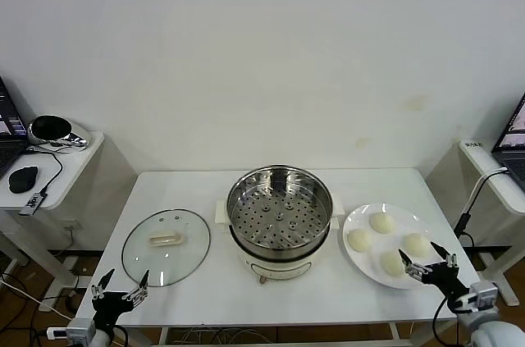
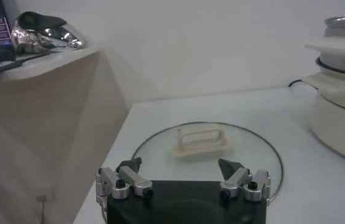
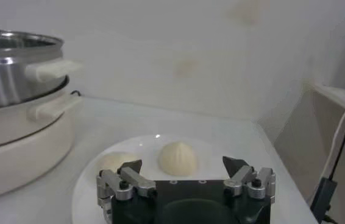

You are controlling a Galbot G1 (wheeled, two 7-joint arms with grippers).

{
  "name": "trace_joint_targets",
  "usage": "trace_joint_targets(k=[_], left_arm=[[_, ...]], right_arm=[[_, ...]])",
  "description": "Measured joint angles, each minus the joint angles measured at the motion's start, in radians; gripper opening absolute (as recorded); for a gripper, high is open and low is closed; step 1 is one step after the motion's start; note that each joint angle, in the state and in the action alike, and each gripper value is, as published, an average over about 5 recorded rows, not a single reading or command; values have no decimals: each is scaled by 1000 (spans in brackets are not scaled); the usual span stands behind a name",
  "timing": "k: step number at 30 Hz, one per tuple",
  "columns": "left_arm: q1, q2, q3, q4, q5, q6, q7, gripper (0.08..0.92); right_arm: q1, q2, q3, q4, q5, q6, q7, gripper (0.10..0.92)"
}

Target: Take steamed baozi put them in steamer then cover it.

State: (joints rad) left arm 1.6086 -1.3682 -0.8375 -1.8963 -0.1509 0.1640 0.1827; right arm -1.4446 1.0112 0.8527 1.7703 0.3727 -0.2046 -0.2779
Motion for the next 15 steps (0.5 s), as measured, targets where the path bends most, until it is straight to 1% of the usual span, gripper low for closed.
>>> trace_joint_targets(k=[3, 7, 11, 15], left_arm=[[5, -4, -3, -4, 2, -2, -3, 823], [14, -14, -5, -15, 11, -8, -9, 823], [21, -26, -4, -28, 25, -15, -11, 823], [23, -37, -4, -41, 39, -20, -11, 823]], right_arm=[[40, -34, -9, -16, -17, -6, -15, 823], [144, -115, -43, -59, -89, -11, -79, 823], [279, -198, -107, -116, -201, -20, -198, 823], [444, -269, -202, -186, -320, -15, -358, 823]])
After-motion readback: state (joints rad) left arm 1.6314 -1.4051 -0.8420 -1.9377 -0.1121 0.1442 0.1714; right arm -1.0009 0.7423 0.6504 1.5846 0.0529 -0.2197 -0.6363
